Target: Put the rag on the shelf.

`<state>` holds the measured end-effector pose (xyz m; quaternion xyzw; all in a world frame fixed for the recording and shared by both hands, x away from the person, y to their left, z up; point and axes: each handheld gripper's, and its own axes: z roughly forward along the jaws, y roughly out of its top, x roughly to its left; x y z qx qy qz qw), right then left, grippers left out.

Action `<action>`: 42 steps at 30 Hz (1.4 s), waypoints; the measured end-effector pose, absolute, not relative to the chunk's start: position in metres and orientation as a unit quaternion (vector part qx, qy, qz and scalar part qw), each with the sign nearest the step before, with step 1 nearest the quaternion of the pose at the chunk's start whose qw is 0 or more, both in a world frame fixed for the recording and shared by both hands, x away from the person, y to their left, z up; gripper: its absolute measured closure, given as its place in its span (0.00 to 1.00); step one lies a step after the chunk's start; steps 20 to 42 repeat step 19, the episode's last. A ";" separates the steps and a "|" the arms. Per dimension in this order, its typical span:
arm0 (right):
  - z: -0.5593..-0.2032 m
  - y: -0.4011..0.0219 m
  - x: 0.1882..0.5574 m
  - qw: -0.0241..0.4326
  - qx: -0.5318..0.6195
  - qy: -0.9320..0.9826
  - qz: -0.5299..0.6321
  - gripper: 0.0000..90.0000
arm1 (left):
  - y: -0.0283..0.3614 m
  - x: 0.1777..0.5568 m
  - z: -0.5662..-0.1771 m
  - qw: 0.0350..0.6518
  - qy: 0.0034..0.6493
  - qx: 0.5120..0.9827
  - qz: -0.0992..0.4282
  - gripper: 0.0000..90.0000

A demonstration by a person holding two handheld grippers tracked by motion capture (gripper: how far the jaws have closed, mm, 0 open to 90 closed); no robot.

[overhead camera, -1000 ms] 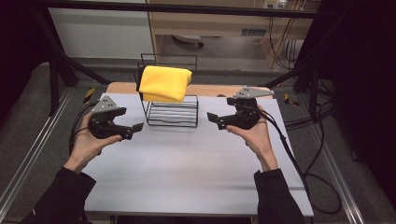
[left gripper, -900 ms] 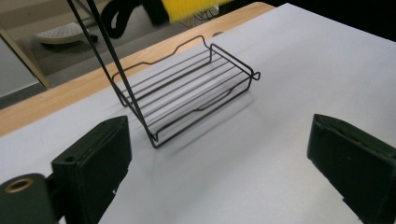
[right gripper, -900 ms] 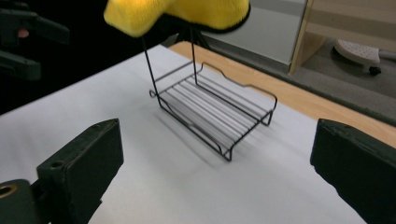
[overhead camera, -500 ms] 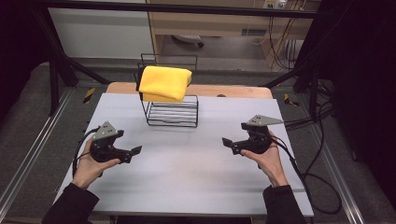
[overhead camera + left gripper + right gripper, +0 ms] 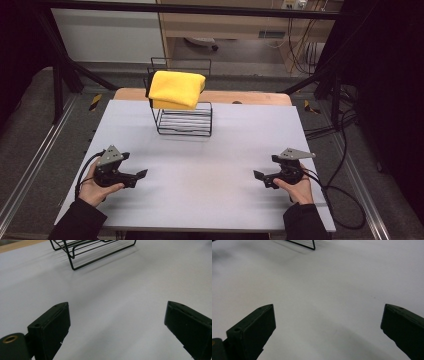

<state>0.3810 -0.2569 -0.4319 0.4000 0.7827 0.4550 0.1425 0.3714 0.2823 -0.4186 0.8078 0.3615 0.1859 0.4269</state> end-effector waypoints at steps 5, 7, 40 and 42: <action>-0.440 -0.267 0.373 0.131 0.395 0.788 0.453 0.00 | 0.284 0.370 -0.426 0.421 0.357 0.813 0.183 0.06; -0.443 -0.270 0.369 0.126 0.387 0.791 0.457 0.00 | 0.286 0.369 -0.428 0.418 0.359 0.815 0.183 0.06; -0.447 -0.274 0.362 0.121 0.392 0.794 0.450 0.01 | 0.287 0.364 -0.433 0.415 0.359 0.817 0.178 0.05; -0.447 -0.274 0.362 0.121 0.392 0.794 0.450 0.01 | 0.287 0.364 -0.433 0.415 0.359 0.817 0.178 0.05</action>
